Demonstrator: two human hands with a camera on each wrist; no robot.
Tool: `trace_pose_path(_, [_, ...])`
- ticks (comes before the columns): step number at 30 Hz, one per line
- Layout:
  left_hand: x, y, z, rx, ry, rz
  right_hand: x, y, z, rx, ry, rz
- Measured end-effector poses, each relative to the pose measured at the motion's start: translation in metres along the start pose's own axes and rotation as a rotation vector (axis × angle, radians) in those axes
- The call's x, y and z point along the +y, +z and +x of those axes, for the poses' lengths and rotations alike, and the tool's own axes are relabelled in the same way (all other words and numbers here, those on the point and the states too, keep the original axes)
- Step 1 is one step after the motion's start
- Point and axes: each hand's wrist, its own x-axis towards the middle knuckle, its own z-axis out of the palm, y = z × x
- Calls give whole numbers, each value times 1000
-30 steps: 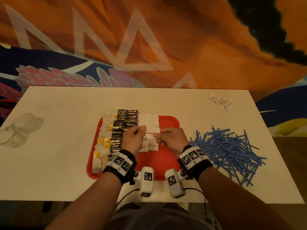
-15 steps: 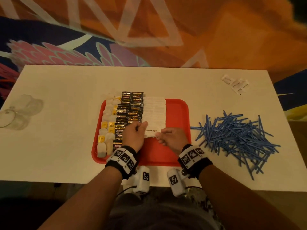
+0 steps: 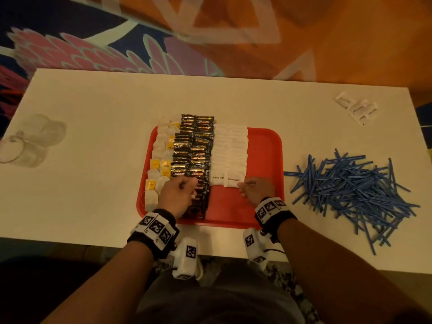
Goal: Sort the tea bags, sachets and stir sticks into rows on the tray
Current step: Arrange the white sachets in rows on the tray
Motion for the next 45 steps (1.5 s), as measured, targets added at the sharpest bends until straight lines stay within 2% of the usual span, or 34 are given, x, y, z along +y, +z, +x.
trace_pose_path(4, [-5,-5,-1,10,-8,-7,-4,3,3,100,-3,-254])
trace_pose_path(7, [-10,-7,-2,11,-32,-28,-6,4,-4,154,-29,-267])
trace_pose_path(9, [-11,-8,-2,12,-44,-37,-5,5,-7,175,-114,-297])
trace_pose_path(13, [-13,-8,-2,14,-49,-55,-8,14,-7,81,-400,-443])
trace_pose_path(16, [-15,-9,-2,16,-60,-66,-10,25,-2,27,-437,-483])
trace_pose_path(22, [-13,-7,-2,3,-133,-255,-7,22,-2,21,-417,-436])
trace_pose_path(27, [8,0,-3,-33,-223,-410,-18,10,-17,25,-411,-254])
trace_pose_path(30, [25,9,-6,-92,-224,-519,-35,1,-35,-84,-462,-99])
trace_pose_path(33, [44,17,-11,-164,-202,-591,-52,-11,-53,-260,-574,-28])
trace_pose_path(35, [55,23,-14,-209,-201,-611,-61,-19,-62,-349,-642,-48])
trace_pose_path(37, [62,28,-15,-251,-190,-594,-66,-24,-67,-377,-670,-85])
trace_pose_path(39, [66,32,-16,-272,-171,-556,-70,-26,-70,-359,-672,-95])
trace_pose_path(45, [68,32,-17,-289,-133,-593,-79,-46,-66,-187,-602,39])
